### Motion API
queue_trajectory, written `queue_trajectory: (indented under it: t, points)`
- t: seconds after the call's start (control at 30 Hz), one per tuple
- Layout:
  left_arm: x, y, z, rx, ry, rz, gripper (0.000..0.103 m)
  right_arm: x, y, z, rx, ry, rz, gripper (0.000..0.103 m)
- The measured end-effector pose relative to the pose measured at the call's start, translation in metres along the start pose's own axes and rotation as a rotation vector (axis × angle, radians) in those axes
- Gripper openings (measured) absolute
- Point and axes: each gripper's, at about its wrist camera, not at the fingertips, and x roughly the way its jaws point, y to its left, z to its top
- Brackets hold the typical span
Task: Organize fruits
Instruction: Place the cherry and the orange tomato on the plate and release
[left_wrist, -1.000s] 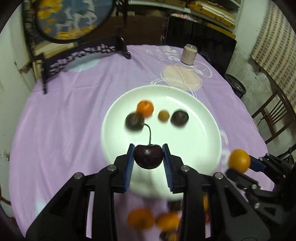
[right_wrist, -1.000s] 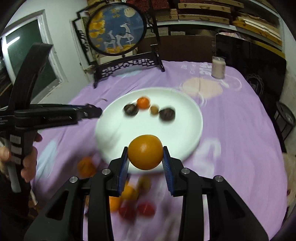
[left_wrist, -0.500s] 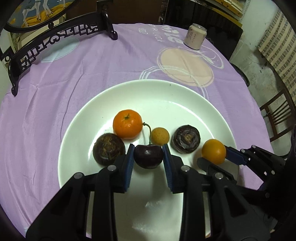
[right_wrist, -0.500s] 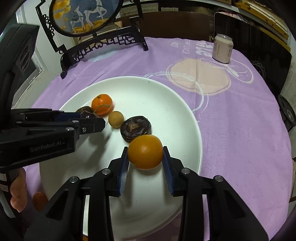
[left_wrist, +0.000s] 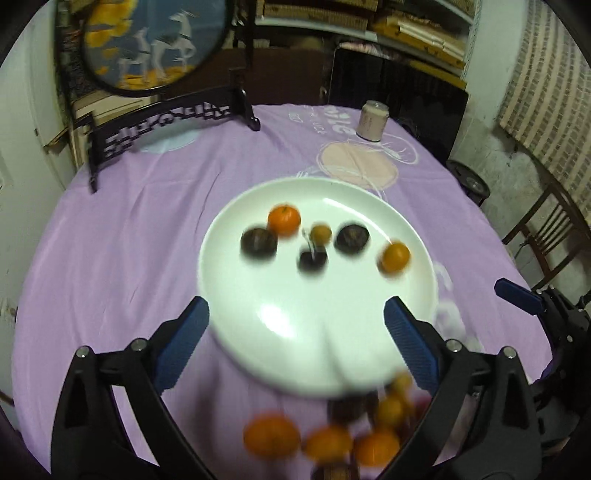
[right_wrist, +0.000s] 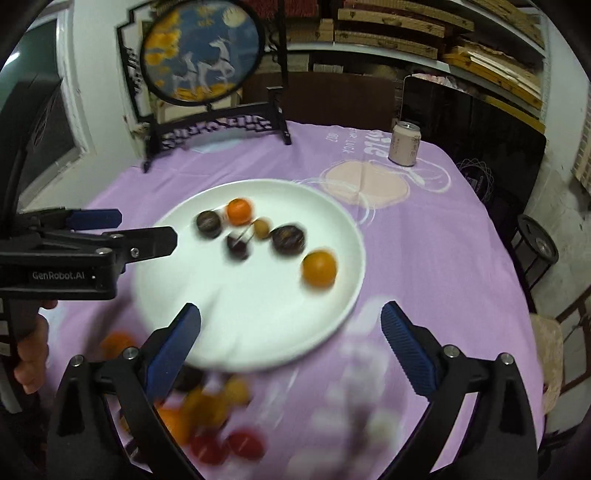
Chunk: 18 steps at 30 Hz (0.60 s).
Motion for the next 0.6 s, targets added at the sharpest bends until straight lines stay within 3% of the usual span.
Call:
queue_trajectory:
  t: [0.27, 0.5, 0.6]
  points:
    - [-0.054, 0.008, -0.093, -0.011, -0.019, 0.045, 0.099, -0.047, 0.019, -0.040, 0.041, -0.050, 0.000, 0.099]
    - [-0.065, 0.018, -0.111, -0.018, -0.018, 0.081, 0.099, -0.057, 0.028, -0.050, 0.026, -0.043, -0.001, 0.099]
    - [-0.065, 0.025, -0.118, -0.015, -0.008, 0.100, 0.099, -0.051, 0.030, -0.064, 0.011, -0.001, -0.010, 0.099]
